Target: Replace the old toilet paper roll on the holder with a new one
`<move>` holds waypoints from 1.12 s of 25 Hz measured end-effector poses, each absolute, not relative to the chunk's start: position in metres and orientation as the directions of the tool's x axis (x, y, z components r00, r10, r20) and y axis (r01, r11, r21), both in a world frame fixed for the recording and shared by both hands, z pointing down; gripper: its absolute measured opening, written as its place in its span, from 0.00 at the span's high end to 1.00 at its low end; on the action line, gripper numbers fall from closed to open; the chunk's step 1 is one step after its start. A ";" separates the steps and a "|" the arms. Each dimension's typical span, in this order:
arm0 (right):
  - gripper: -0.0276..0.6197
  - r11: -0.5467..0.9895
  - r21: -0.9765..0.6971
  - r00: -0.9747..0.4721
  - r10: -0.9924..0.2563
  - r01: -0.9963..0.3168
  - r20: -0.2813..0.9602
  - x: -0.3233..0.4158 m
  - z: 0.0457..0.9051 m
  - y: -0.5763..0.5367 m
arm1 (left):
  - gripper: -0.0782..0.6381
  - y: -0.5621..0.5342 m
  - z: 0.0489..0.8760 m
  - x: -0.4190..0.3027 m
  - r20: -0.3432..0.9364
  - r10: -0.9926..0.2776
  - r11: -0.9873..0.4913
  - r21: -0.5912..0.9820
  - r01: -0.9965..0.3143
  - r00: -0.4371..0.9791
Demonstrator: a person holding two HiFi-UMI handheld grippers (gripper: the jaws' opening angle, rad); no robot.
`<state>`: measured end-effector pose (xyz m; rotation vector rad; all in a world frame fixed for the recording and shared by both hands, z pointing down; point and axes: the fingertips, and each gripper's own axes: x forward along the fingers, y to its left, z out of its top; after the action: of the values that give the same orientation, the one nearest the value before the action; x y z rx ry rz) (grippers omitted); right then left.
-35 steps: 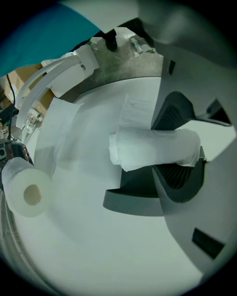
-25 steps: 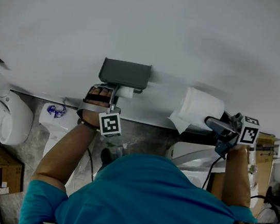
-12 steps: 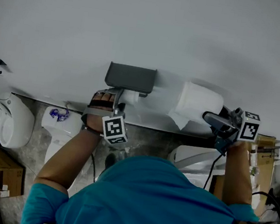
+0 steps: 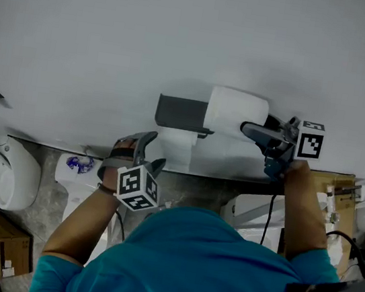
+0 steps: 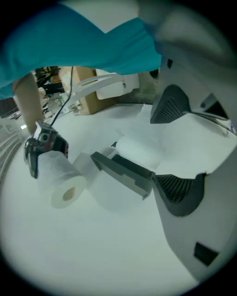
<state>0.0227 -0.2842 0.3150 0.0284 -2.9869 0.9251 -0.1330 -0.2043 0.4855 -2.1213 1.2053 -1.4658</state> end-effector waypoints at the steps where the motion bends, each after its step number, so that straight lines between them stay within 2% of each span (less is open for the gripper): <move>1: 0.33 0.824 -0.566 -0.999 -0.018 -0.033 0.032 0.009 0.316 -0.286 | 0.43 -0.199 0.479 -0.142 0.625 -0.764 -0.609 -0.618 -0.497 0.159; 8: 0.33 0.798 -0.585 -0.984 -0.057 -0.147 0.169 -0.076 0.343 -0.297 | 0.43 -0.167 0.447 -0.222 0.583 -0.776 -0.591 -0.542 -0.598 0.239; 17: 0.32 0.764 -0.619 -0.969 -0.029 -0.180 0.246 -0.098 0.360 -0.294 | 0.43 -0.151 0.438 -0.265 0.566 -0.769 -0.604 -0.490 -0.629 0.298; 20: 0.30 0.755 -0.599 -0.949 -0.098 -0.267 0.299 -0.094 0.361 -0.298 | 0.43 -0.150 0.438 -0.273 0.564 -0.762 -0.614 -0.472 -0.632 0.320; 25: 0.28 0.693 -0.512 -0.848 -0.295 -0.507 0.440 -0.069 0.376 -0.313 | 0.43 -0.148 0.443 -0.282 0.567 -0.740 -0.644 -0.444 -0.623 0.361; 28: 0.28 0.671 -0.498 -0.826 -0.343 -0.549 0.447 -0.057 0.379 -0.310 | 0.43 -0.145 0.445 -0.276 0.570 -0.727 -0.661 -0.432 -0.614 0.382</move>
<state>-0.0571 -0.3096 0.3793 0.7081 -2.5711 0.9172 -0.2755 -0.1452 0.4450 -2.4840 1.2149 -1.1431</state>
